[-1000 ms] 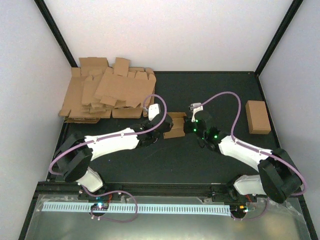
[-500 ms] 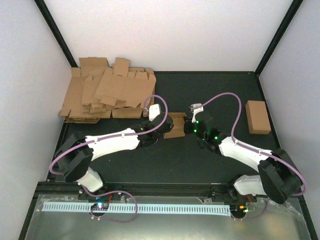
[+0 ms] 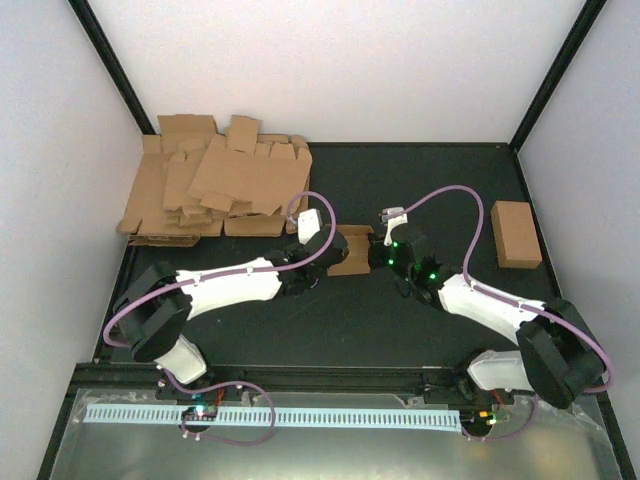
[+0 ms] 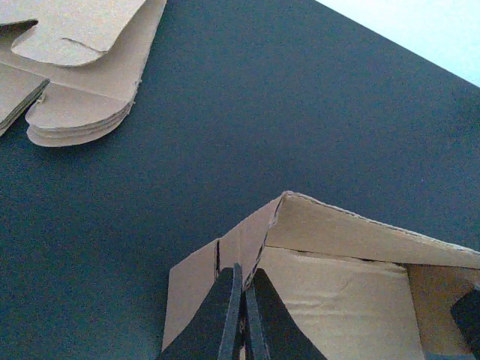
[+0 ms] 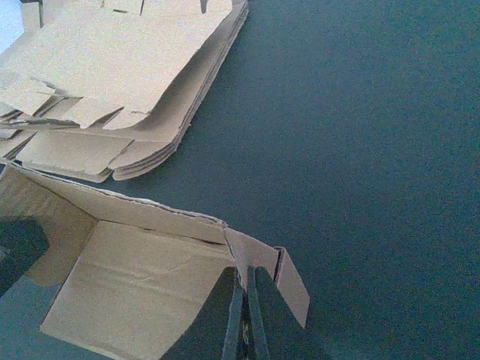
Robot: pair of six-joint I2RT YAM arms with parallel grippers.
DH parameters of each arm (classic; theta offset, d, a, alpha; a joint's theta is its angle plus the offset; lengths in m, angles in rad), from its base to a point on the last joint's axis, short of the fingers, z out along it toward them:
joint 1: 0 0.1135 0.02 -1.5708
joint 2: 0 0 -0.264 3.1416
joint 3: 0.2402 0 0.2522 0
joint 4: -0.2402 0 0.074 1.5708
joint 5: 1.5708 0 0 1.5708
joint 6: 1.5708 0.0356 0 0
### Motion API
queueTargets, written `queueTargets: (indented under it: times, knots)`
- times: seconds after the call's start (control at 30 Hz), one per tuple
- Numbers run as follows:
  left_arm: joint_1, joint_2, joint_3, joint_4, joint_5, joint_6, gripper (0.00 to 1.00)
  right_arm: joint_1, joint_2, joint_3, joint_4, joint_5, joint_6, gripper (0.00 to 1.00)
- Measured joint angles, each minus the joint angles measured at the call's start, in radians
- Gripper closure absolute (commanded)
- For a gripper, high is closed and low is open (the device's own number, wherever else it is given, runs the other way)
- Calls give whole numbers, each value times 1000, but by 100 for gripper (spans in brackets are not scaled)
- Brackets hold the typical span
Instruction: Fold the paper box
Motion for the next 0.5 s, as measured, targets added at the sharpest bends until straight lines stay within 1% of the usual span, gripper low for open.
queueTargets:
  times: [0.5]
  knots:
    - [-17,-6,-50,75,-37,74,99,0,-2,-7,8,1,-11,96]
